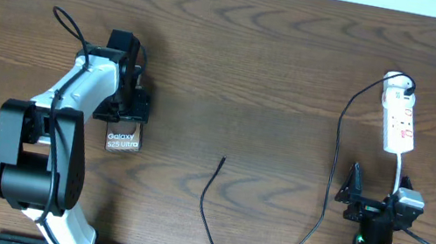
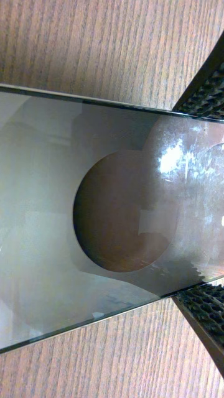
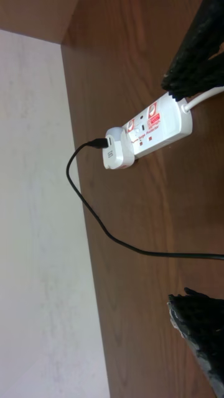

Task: Plug charger to phone and switch on socket
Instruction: 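Close the left gripper on the phone's long edges, then lift the phone with the left gripper and turn it upright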

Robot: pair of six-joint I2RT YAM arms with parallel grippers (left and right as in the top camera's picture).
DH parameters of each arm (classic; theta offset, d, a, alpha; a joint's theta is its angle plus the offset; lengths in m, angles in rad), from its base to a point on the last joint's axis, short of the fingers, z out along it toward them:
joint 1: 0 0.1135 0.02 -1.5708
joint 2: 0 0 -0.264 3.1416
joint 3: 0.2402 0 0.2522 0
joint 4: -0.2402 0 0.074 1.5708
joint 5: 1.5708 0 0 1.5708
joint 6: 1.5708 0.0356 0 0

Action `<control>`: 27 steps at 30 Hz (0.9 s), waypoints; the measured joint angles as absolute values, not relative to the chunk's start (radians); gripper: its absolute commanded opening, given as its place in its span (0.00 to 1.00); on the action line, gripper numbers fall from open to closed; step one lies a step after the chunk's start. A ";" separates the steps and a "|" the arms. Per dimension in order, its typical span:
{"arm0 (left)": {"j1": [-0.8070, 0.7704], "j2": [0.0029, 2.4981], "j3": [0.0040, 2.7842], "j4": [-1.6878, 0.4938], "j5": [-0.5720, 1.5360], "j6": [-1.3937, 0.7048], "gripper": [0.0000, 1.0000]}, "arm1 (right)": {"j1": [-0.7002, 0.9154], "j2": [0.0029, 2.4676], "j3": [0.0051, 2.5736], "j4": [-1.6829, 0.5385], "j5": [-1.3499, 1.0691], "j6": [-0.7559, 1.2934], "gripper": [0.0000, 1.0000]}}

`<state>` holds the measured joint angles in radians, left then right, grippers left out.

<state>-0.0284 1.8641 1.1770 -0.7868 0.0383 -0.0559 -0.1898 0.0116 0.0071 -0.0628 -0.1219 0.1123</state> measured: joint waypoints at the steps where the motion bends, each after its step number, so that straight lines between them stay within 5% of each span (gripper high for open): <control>1: -0.028 1.864 1.177 -0.788 0.038 -0.056 0.15 | -0.190 0.012 0.007 -0.063 -0.122 0.112 0.99; 21: -0.028 1.864 1.177 -0.789 0.038 -0.056 0.14 | -0.190 0.012 0.007 -0.063 -0.122 0.112 0.99; 27: -0.028 1.864 1.177 -0.797 0.041 -0.059 0.08 | -0.190 0.012 0.007 -0.063 -0.122 0.112 0.99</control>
